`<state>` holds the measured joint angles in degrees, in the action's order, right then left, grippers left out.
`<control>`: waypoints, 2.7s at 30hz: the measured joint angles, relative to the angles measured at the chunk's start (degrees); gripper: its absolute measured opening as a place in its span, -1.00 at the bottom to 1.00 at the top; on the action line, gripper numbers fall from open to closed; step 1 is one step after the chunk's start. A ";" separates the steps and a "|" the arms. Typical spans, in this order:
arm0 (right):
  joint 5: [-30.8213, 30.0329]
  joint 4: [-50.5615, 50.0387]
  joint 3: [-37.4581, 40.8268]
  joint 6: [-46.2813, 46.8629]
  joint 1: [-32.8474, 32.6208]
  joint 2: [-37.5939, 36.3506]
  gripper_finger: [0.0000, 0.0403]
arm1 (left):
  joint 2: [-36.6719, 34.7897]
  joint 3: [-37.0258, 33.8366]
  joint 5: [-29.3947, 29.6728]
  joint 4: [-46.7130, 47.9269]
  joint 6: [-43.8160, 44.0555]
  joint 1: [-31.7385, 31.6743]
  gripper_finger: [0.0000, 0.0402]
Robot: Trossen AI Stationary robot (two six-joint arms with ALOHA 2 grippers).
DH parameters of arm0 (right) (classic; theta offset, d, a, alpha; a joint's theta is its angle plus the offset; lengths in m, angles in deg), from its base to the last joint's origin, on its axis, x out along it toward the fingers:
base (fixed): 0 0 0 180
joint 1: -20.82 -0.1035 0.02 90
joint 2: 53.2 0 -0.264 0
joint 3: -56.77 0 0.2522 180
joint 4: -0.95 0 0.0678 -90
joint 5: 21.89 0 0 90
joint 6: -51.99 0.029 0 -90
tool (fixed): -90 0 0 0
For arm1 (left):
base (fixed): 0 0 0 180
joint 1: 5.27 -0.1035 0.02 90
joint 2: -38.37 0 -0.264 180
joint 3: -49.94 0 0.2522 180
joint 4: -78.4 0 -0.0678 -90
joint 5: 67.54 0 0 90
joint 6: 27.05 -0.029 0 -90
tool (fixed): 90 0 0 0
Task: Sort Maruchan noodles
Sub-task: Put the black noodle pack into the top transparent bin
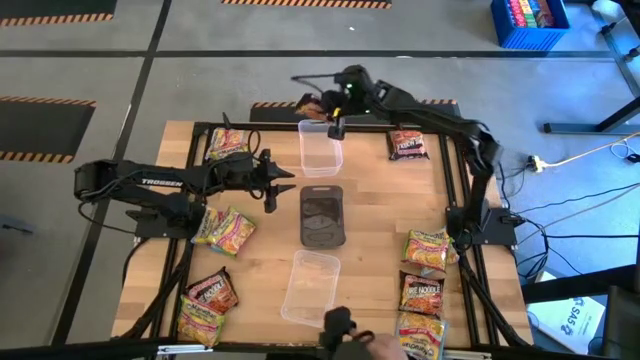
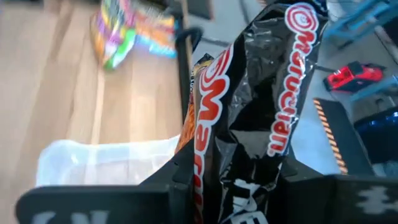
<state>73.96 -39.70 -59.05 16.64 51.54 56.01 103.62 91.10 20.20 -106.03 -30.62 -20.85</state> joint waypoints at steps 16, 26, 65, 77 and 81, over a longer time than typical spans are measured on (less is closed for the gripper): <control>-4.27 0.04 -0.09 -10.23 0.54 10.95 -0.58 | 0.02 0.00 0.08 0.11 -0.02 0.00 -0.30; -3.80 0.26 0.09 -10.10 2.03 12.77 -0.58 | 0.02 0.00 0.09 0.13 0.04 0.00 -0.30; -4.79 -0.14 0.15 -4.84 2.70 16.39 -0.19 | 0.04 -0.02 0.04 -0.91 1.90 0.39 -0.30; -11.40 4.02 0.15 -3.65 2.66 16.39 -0.02 | 0.04 -0.02 0.04 -0.90 1.90 0.40 -0.30; -12.45 4.43 0.15 -0.56 2.64 16.39 -0.02 | 0.04 -0.02 0.02 -0.89 1.90 0.39 -0.30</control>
<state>61.51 -35.27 -58.89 16.08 54.19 72.40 103.67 91.08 20.22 -106.92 -28.72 -20.45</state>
